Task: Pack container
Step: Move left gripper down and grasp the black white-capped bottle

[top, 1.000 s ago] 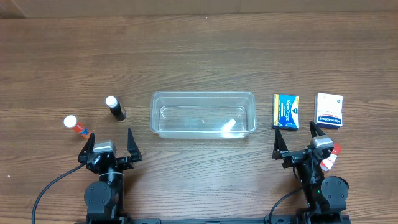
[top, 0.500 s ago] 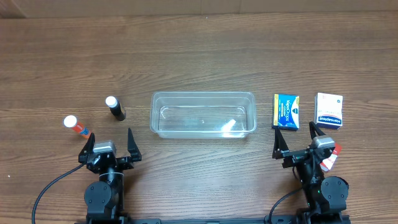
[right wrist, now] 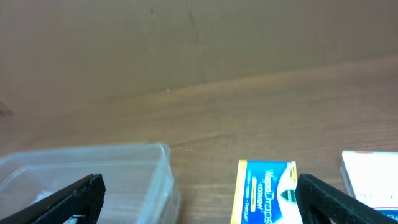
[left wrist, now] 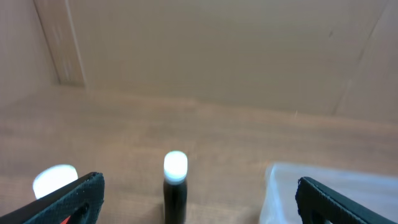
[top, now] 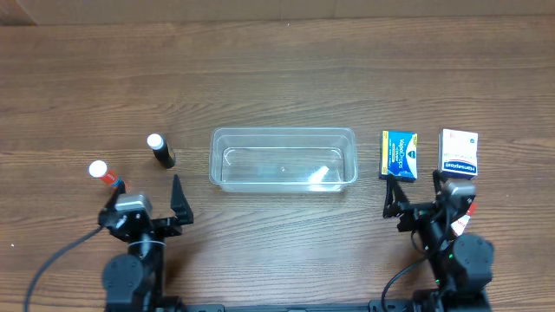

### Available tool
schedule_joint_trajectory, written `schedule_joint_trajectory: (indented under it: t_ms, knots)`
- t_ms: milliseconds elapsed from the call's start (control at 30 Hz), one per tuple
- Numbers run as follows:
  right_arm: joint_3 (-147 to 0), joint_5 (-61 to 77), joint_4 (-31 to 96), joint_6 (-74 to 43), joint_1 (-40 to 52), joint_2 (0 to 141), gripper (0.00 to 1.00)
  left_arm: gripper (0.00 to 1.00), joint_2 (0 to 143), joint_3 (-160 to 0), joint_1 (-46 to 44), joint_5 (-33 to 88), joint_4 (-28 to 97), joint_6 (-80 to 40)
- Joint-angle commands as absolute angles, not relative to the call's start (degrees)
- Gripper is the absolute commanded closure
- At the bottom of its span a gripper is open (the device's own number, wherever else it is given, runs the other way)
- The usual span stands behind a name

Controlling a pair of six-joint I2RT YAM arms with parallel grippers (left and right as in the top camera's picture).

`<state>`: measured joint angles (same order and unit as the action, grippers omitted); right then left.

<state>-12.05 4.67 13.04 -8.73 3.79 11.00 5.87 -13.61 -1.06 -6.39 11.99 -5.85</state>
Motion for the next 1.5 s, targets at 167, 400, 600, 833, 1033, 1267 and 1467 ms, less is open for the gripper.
schedule_joint_trajectory:
  t_ms: [167,400,600,833,1033,1267,1467]
  knots:
    - [-38.76,3.97,24.75,-9.13,4.10,34.61,0.00,0.00,29.47,-39.24,-0.67,-5.26,25.67,-6.85]
    - [-60.18,4.03,44.16,-5.74,3.99,56.82,0.00,0.00,54.61,-62.78,-0.67,-4.80,48.56,-6.83]
    - [-70.41,4.23,56.69,-4.73,4.01,69.41,0.00,0.00,68.51,-74.41,-0.67,-0.16,66.19,-6.83]
    - [-70.87,4.36,56.73,-4.71,3.99,72.93,0.00,0.00,75.20,-76.97,-0.38,-0.60,67.00,-6.50]
    - [-70.85,4.36,56.80,-4.69,3.99,72.95,0.00,0.00,83.26,-82.08,4.93,-0.38,67.20,-6.63]
    - [-70.85,4.38,56.77,-4.71,3.99,72.95,0.00,0.00,92.86,-82.67,7.11,0.03,64.66,-6.17]
    - [-70.85,4.38,56.82,-4.71,4.01,72.95,0.00,0.00,100.49,-82.67,7.11,0.03,61.17,-5.93]
